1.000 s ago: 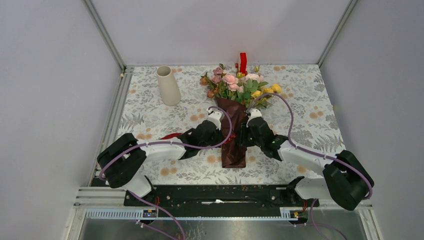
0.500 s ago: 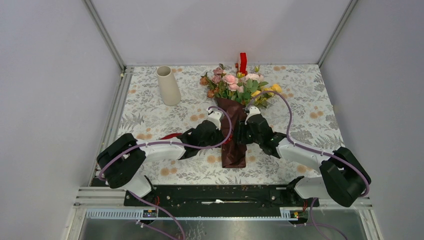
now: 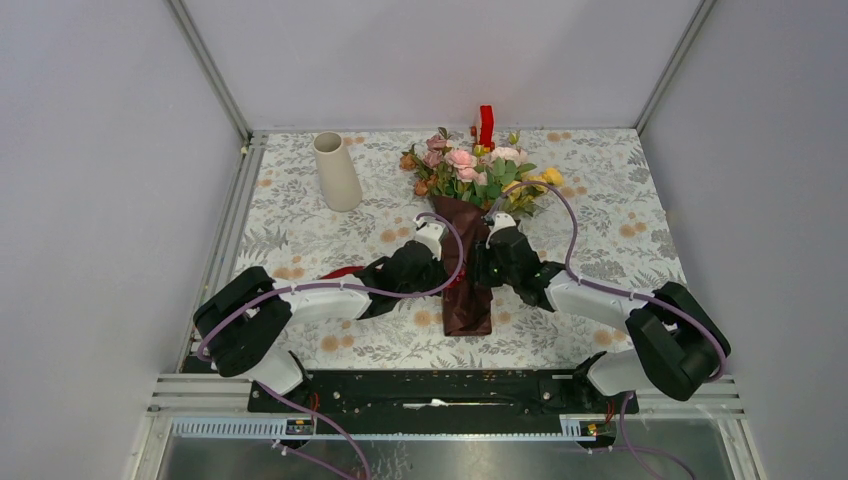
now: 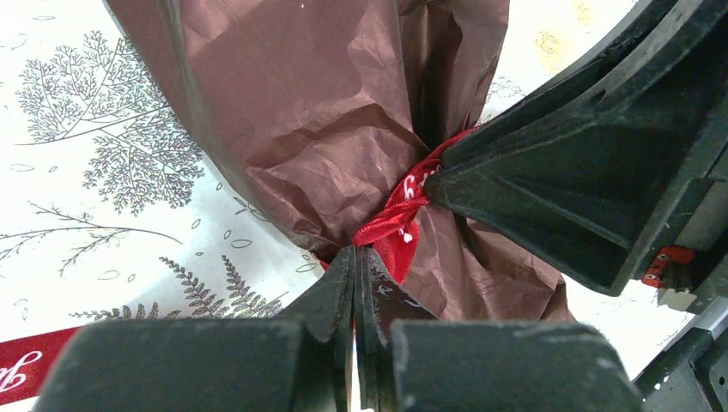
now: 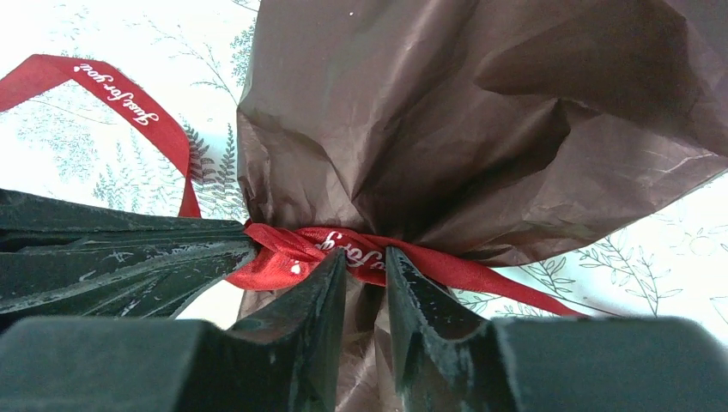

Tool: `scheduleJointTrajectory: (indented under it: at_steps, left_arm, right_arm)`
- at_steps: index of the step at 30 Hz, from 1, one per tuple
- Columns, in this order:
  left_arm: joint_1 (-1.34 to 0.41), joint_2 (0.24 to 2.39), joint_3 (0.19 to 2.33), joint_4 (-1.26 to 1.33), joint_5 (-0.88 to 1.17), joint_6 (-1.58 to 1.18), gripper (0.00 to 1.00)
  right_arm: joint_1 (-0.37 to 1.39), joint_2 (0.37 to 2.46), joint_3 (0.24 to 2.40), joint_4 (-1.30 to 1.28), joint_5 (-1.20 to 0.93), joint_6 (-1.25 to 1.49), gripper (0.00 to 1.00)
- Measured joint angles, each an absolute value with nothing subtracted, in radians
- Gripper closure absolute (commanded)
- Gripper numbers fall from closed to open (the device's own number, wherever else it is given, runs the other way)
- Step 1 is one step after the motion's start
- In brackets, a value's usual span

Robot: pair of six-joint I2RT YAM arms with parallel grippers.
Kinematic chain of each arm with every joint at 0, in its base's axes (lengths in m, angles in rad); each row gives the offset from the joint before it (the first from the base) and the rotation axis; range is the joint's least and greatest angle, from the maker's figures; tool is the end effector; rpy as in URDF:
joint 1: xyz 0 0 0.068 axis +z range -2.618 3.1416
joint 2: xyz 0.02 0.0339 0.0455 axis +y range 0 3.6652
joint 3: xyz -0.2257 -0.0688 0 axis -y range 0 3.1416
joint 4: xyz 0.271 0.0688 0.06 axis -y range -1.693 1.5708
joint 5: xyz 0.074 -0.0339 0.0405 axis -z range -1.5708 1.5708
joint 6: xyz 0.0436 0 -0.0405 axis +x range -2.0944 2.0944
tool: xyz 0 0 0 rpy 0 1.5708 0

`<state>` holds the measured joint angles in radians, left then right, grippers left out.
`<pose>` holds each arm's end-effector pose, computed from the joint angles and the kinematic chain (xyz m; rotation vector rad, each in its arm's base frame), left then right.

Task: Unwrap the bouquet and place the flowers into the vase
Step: Untie the ribbon from the wrapping paper.

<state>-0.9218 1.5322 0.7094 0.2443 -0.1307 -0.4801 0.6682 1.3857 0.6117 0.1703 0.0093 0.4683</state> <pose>0.2087 -0.2657 0.1171 0.4096 2.1832 -0.6640 0.2444 0.1924 0.1221 -0.2186 2.2352 0.6259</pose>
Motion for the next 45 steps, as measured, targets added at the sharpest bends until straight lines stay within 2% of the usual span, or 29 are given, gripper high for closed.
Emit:
scheduleJointTrajectory:
  at_steps: [8,20,29,39,45]
  left_arm:
    - [-0.921,1.532,0.709,0.239,-0.131,-0.48,1.0]
    - [-0.893,1.523,0.703,0.235,-0.136,-0.503,1.0]
    - [-0.797,1.479,0.606,0.256,-0.128,-0.573,1.0]
    - [-0.767,1.474,0.579,0.269,-0.103,-0.6,1.0]
    - [-0.763,1.45,0.579,0.279,-0.072,-0.559,0.6]
  right_arm:
    - [0.667,1.394,0.619,0.17,0.017,0.468,0.86]
    - [0.665,1.393,0.619,0.162,0.075,0.479,1.0]
    - [0.613,1.352,0.583,0.139,0.125,0.525,1.0]
    - [0.588,1.34,0.542,0.121,0.133,0.566,1.0]
    - [0.586,1.324,0.542,0.12,0.131,0.567,1.0]
